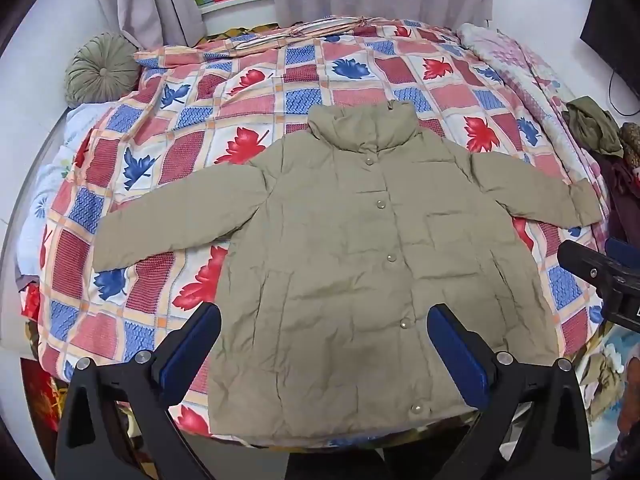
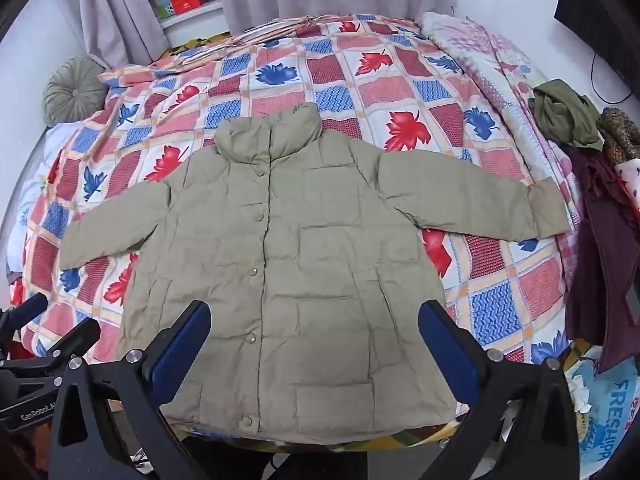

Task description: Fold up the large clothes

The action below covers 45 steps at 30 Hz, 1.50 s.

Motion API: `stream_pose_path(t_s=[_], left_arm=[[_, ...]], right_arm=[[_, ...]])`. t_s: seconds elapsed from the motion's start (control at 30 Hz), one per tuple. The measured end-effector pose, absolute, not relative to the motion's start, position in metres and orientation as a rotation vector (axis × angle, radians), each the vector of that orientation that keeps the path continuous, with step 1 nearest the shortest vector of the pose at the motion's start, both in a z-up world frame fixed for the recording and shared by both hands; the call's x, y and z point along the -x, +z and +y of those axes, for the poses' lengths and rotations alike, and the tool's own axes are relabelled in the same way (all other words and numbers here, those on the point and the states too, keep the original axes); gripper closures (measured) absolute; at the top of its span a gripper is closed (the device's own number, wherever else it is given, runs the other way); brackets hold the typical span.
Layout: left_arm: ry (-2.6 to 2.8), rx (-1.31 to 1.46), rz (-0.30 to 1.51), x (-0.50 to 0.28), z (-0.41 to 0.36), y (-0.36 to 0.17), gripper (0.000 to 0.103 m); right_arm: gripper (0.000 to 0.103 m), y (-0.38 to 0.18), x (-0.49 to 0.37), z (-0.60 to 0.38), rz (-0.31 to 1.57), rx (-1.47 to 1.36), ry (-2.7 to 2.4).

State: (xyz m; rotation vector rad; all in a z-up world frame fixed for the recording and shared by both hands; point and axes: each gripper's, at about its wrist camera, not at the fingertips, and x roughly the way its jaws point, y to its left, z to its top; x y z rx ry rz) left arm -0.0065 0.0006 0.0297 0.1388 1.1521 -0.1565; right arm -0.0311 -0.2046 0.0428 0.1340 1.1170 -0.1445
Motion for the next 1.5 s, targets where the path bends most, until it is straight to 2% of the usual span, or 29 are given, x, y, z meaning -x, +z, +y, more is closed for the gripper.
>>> stream_pose_path(t_s=[1.5], left_arm=[[-0.163, -0.132, 1.153, 0.0065, 0.0125, 0.0265, 0.0]], right_arm=[[0.0, 0.0445, 0.0334, -0.1994, 1.113, -0.121, -0.145]])
